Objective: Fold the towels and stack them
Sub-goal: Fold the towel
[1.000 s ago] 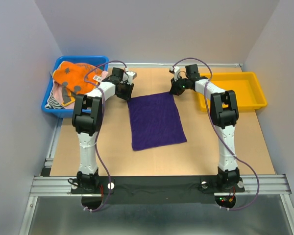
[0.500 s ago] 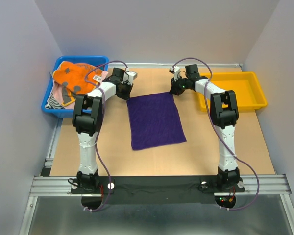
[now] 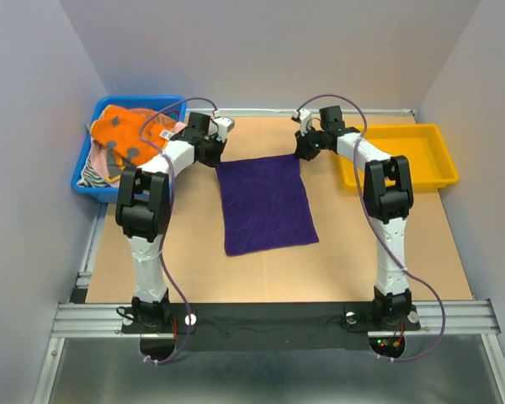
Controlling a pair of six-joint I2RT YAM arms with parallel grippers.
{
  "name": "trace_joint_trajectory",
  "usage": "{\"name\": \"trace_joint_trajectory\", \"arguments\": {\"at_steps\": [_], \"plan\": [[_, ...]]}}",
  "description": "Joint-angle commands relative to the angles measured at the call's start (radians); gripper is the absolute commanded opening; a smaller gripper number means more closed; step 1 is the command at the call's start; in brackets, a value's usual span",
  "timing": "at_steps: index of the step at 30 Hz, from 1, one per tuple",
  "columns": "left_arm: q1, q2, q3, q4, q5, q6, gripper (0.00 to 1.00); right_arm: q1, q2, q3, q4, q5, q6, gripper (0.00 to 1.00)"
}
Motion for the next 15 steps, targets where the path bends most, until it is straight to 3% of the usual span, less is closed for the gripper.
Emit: {"name": "trace_joint_trajectory", "arguments": {"at_steps": [1, 15], "plan": [[-0.003, -0.127, -0.046, 0.045, 0.002, 0.021, 0.00, -0.007, -0.134, -0.028, 0.012, 0.025, -0.030, 0.00], [-0.078, -0.338, -0.255, 0.096, -0.039, -0.053, 0.00, 0.005, -0.379, -0.280, 0.051, 0.010, -0.019, 0.01]]}}
